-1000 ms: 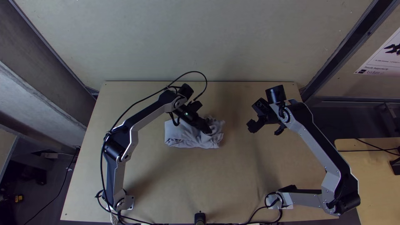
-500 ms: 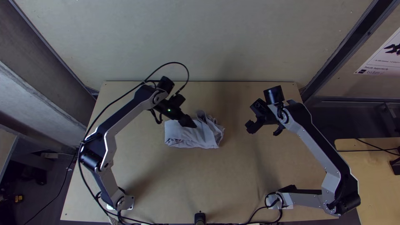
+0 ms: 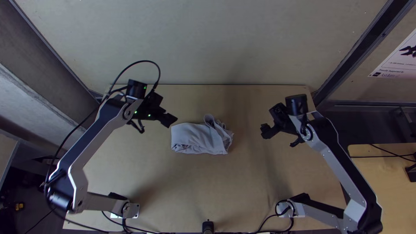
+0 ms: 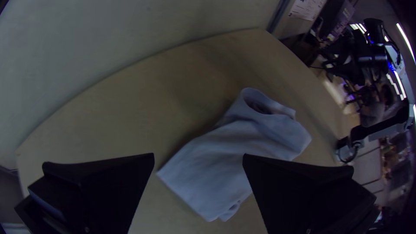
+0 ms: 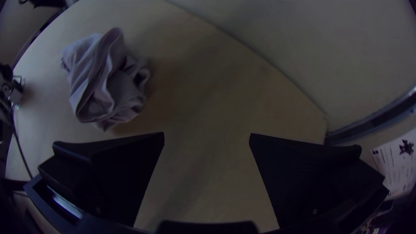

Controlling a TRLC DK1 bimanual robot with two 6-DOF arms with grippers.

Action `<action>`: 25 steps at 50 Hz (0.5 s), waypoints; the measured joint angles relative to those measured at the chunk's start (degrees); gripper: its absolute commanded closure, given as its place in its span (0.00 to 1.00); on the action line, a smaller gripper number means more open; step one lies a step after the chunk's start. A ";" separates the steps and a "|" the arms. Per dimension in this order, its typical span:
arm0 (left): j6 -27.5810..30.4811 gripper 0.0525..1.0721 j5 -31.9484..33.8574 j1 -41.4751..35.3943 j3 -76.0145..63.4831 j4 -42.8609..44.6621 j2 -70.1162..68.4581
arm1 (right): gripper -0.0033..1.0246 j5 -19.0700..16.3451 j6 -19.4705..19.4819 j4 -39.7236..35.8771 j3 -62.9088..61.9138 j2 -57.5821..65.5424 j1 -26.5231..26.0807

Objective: Fold the t-shirt

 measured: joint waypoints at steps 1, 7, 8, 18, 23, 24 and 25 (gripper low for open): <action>0.00 0.04 -0.70 0.20 -0.98 0.57 -1.22 | 0.12 0.28 0.35 0.81 -0.63 -0.76 -0.37; 0.44 0.04 -3.65 1.97 -6.60 3.67 -9.05 | 0.12 2.14 1.73 6.01 -5.18 -5.70 -2.64; 0.68 0.04 -4.50 2.40 -7.74 4.31 -10.34 | 0.12 2.64 1.88 6.91 -5.99 -6.62 -2.93; 4.96 0.04 -10.29 7.78 -20.09 16.33 -24.65 | 0.12 5.20 2.27 16.68 -16.17 -17.62 -6.67; 8.11 0.04 -10.49 10.67 -27.32 22.99 -32.63 | 0.12 5.75 1.92 22.53 -22.40 -24.04 -9.46; 8.96 0.04 -10.64 11.26 -29.07 24.81 -34.25 | 0.12 5.75 1.60 23.87 -23.76 -25.33 -10.03; 9.77 0.04 -10.62 11.89 -30.88 26.49 -35.87 | 0.12 5.75 1.27 25.18 -25.14 -26.60 -10.69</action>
